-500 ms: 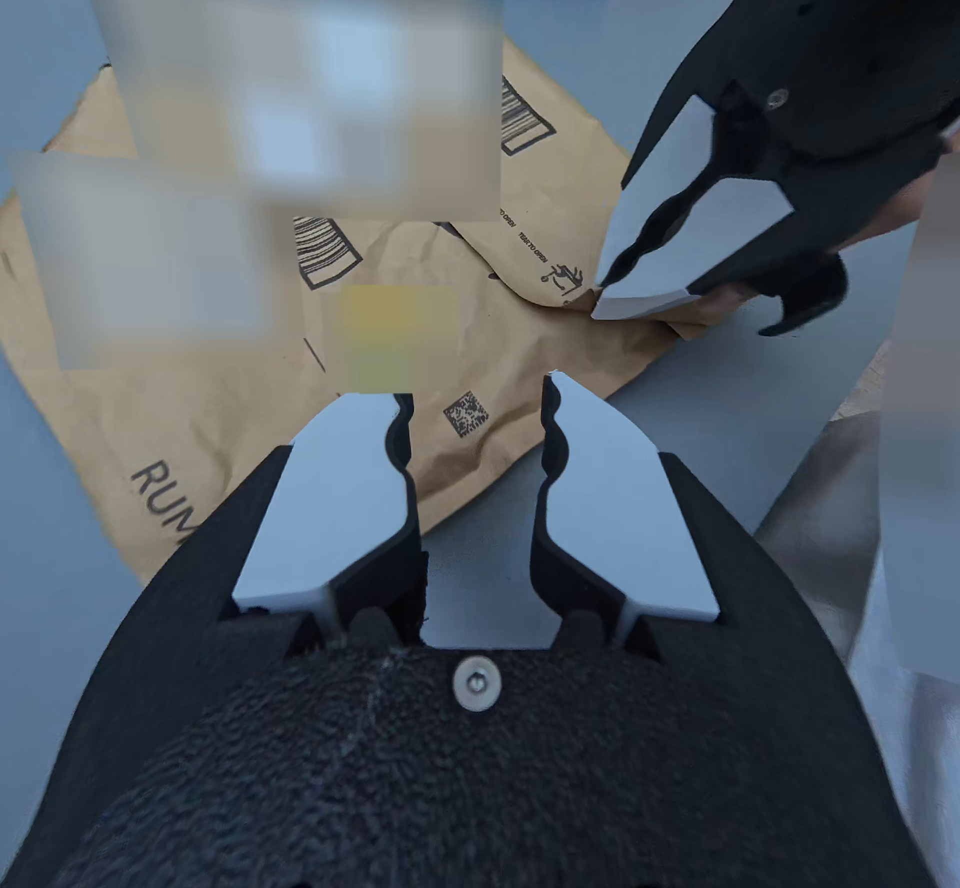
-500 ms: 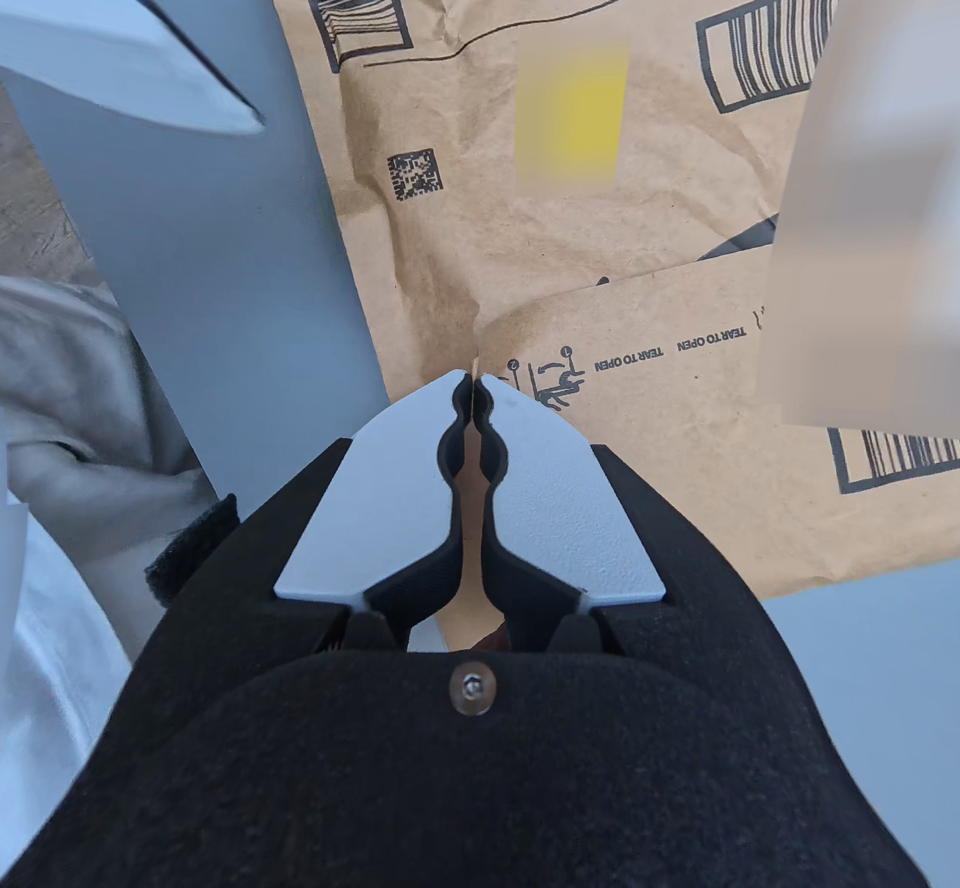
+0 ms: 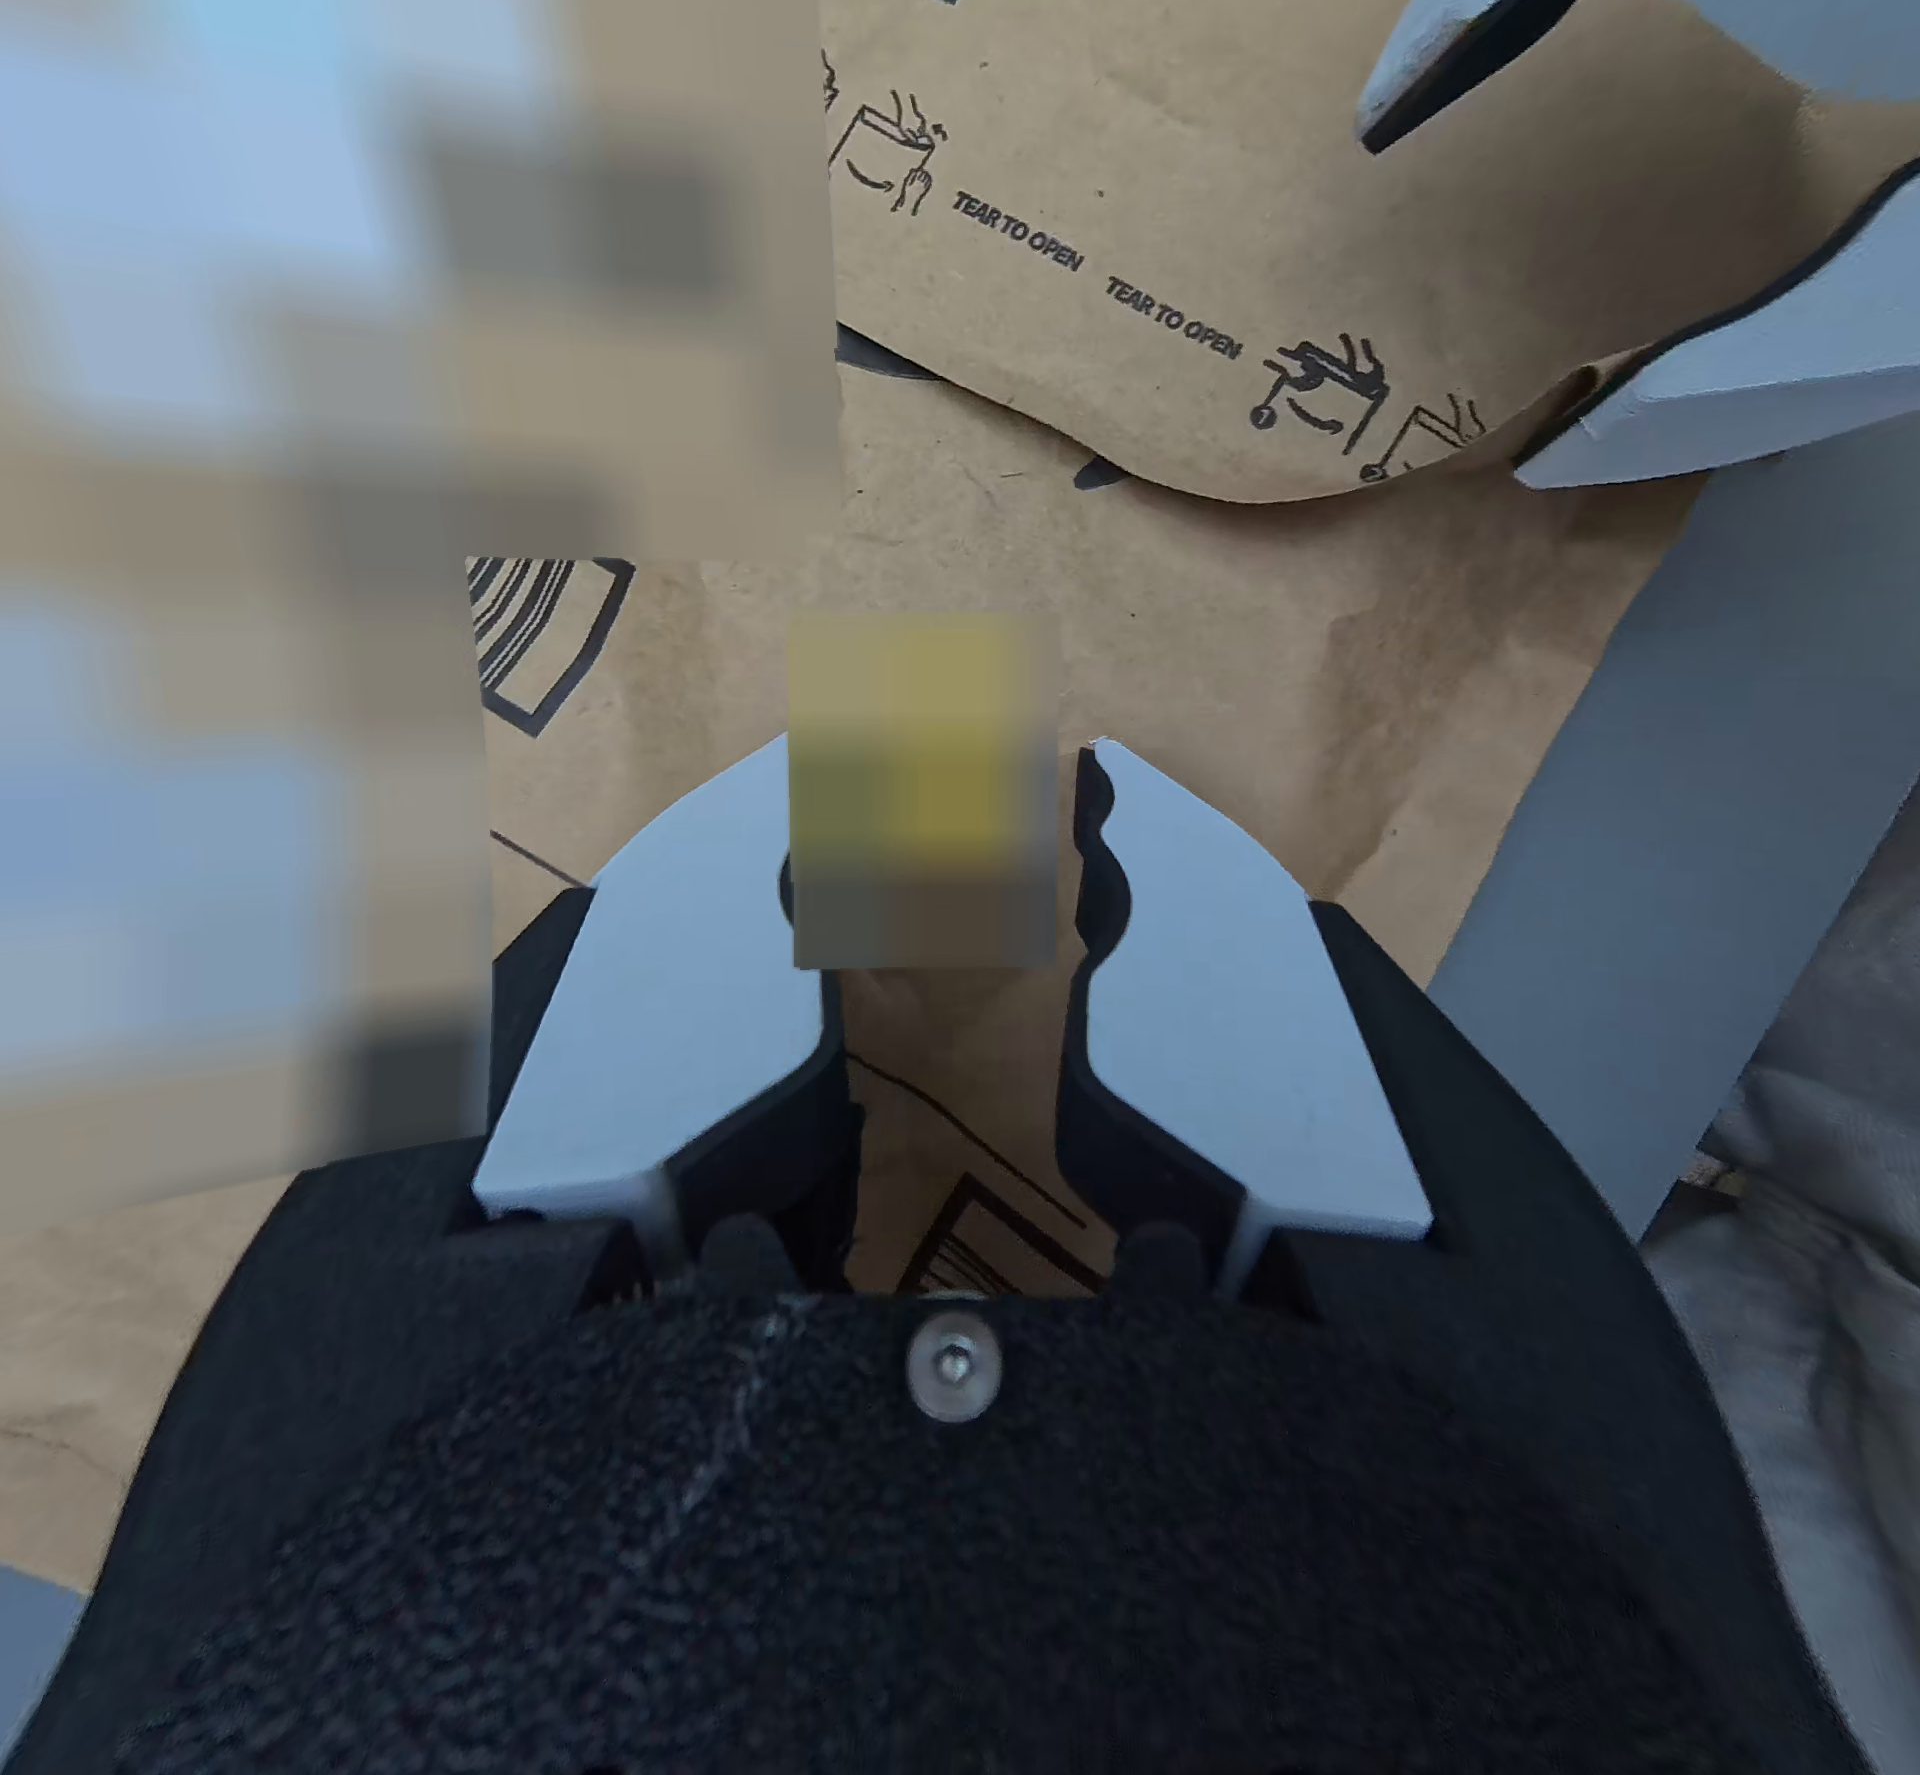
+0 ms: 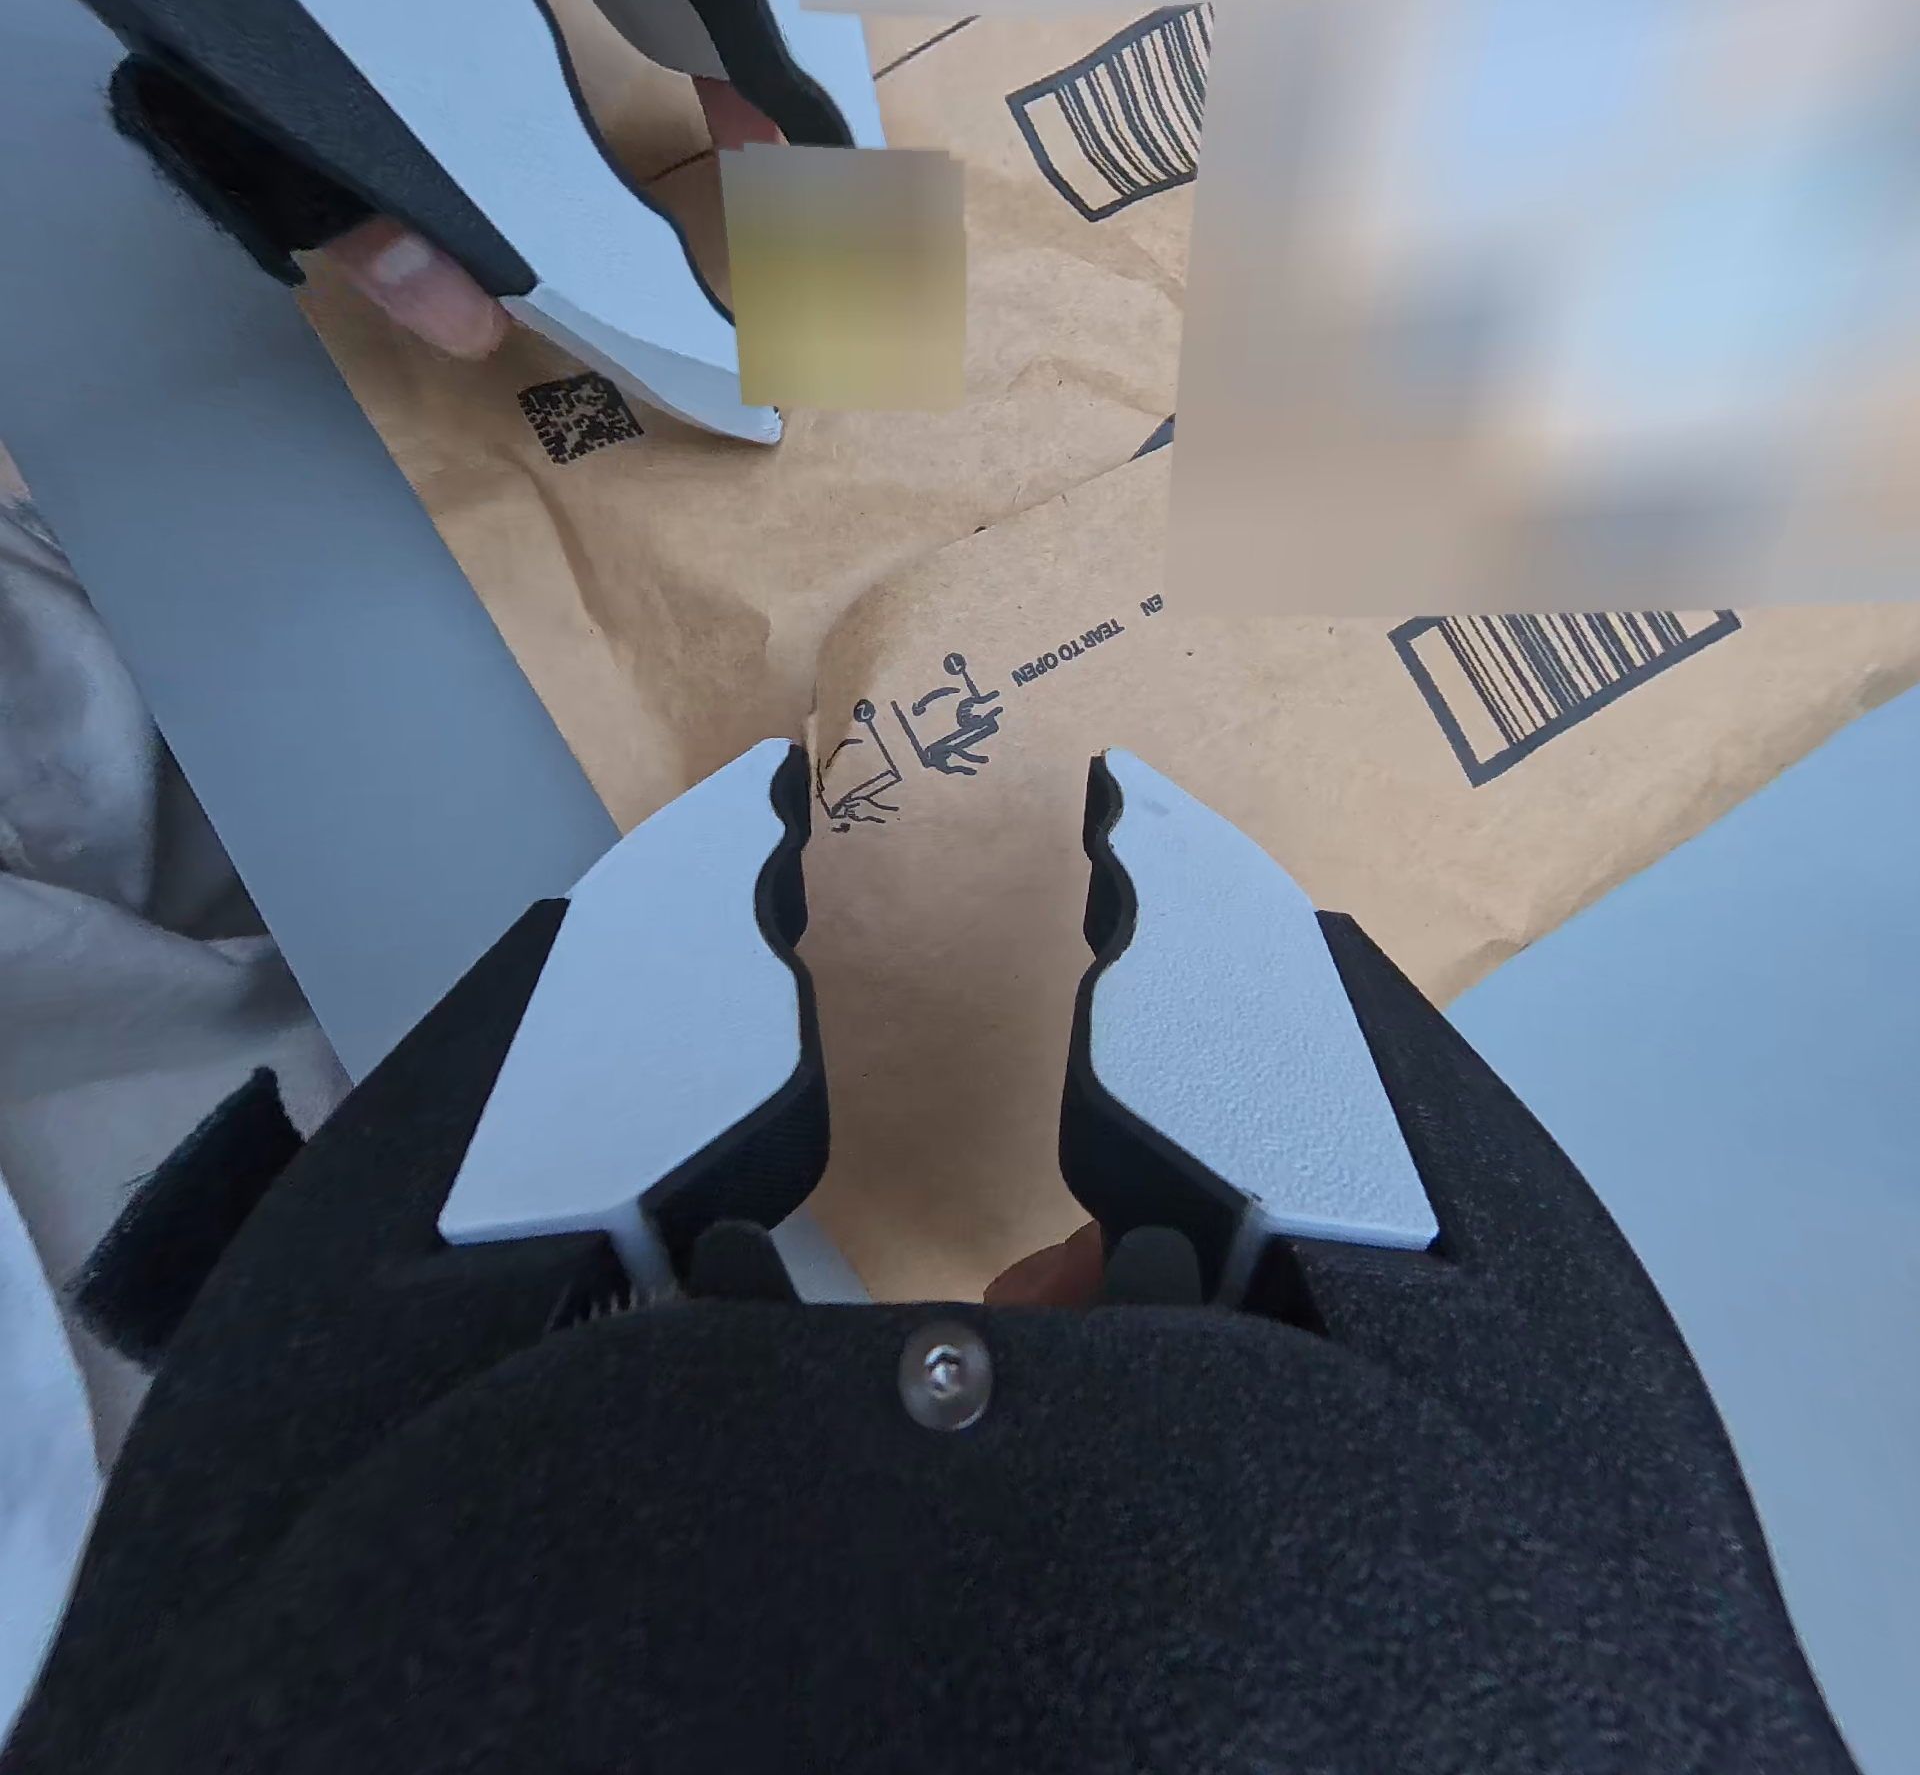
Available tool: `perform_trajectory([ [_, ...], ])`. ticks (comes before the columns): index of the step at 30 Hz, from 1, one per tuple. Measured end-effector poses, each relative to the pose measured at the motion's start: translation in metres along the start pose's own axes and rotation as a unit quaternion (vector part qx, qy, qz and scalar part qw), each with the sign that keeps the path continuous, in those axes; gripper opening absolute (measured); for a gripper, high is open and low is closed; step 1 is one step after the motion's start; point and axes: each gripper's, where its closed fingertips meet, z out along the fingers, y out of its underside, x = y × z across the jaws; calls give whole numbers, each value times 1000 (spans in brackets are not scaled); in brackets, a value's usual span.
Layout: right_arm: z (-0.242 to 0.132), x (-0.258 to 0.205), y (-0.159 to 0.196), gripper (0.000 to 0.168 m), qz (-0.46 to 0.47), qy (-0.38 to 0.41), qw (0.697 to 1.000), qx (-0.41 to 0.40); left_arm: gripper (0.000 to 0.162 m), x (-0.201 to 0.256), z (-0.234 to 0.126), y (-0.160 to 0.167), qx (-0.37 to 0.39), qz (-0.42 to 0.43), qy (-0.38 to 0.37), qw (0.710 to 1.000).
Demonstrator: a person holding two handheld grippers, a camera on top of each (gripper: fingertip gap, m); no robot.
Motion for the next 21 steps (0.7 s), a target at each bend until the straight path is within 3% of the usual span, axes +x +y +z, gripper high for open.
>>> perform_trajectory([
  [7,-2,-4,-2,48,-13,-16,1000,1,41,-4,2,4,1,-5,-41,999],
  [21,-11,-11,-9,49,41,-50,998,4,32,-5,1,7,-3,-36,-46,998],
])
